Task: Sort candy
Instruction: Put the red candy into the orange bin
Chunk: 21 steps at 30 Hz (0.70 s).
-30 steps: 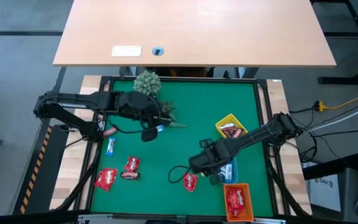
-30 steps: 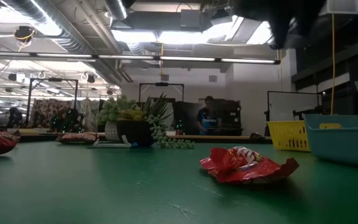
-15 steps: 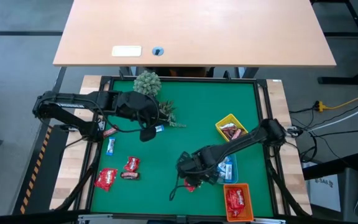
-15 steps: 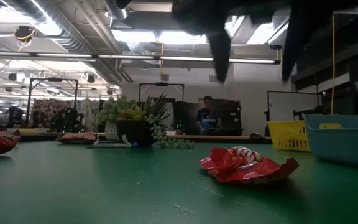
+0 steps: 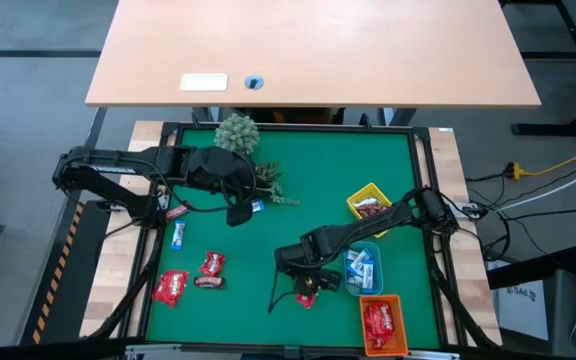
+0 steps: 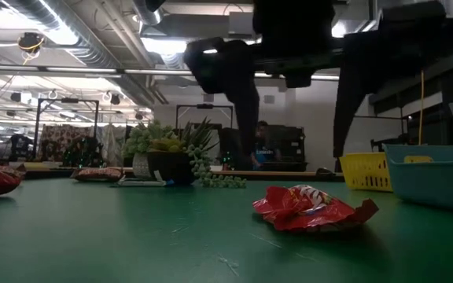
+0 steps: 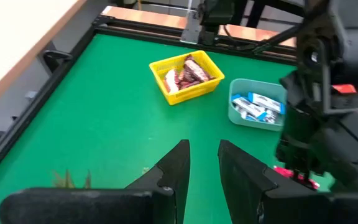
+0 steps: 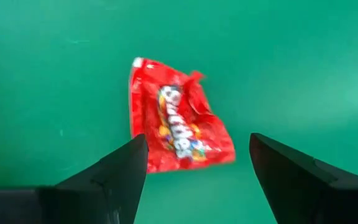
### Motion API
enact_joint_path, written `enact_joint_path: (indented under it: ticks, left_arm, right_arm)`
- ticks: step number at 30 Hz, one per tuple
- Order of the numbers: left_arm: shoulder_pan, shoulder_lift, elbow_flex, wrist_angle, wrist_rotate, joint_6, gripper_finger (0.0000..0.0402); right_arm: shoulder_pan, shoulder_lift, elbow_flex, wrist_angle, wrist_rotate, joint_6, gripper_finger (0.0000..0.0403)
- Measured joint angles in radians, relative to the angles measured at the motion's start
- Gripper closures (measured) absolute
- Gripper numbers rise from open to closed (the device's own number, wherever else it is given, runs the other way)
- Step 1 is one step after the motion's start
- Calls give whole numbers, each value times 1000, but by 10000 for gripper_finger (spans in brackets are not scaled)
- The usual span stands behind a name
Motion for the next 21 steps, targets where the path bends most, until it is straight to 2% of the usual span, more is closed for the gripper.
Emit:
enact_joint_path:
  ticks: [11, 21]
  left_arm:
    - [0, 0, 0, 4, -27, -2, 320]
    - [1, 0, 0, 24, -64, 0, 320]
  right_arm:
    - [-41, 10, -31, 38, -80, -225, 123]
    - [-94, 12, -143, 188, -264, -266, 123]
